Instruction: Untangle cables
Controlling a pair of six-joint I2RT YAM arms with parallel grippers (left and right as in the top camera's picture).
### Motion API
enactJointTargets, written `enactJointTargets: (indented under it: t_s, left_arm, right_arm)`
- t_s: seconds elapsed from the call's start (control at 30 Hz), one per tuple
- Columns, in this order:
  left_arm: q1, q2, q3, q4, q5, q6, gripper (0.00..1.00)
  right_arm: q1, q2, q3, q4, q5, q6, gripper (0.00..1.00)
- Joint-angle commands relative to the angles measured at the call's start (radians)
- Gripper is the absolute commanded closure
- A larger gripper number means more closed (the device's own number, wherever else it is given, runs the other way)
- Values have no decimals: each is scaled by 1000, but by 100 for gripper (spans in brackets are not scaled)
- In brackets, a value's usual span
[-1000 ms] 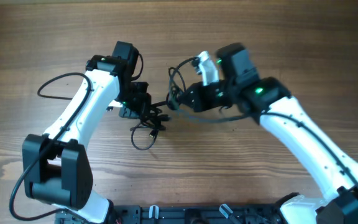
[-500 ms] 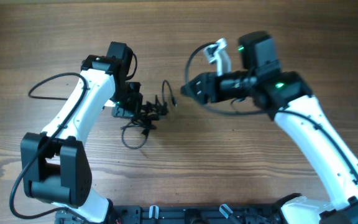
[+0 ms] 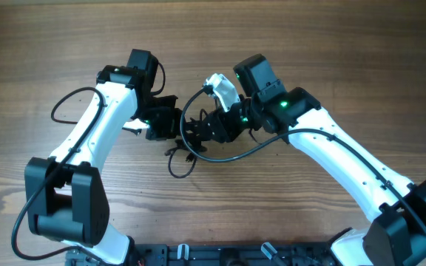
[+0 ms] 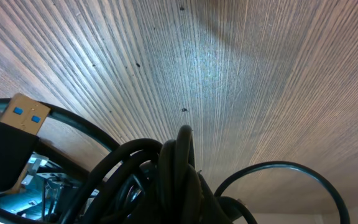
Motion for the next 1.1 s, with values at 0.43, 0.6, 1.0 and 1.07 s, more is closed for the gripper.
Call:
enactJointTargets:
  t_s: [0.43,0.6,1.0,1.07]
  left_arm:
    - [-1,5,-3,-2,79,9,94]
    - [-1,5,-3,-2,114,36,94]
    - [-1,5,-3,2,-406,30,96]
    - [-1,5,-3,1,-476,31,96]
  right_arm:
    - [85,126,4,32,98,41,65]
    - [89,126,4,53,318,169,70]
    - [90,21,119,-104,340,257,96]
    - [63,1,161,-154,243,237,96]
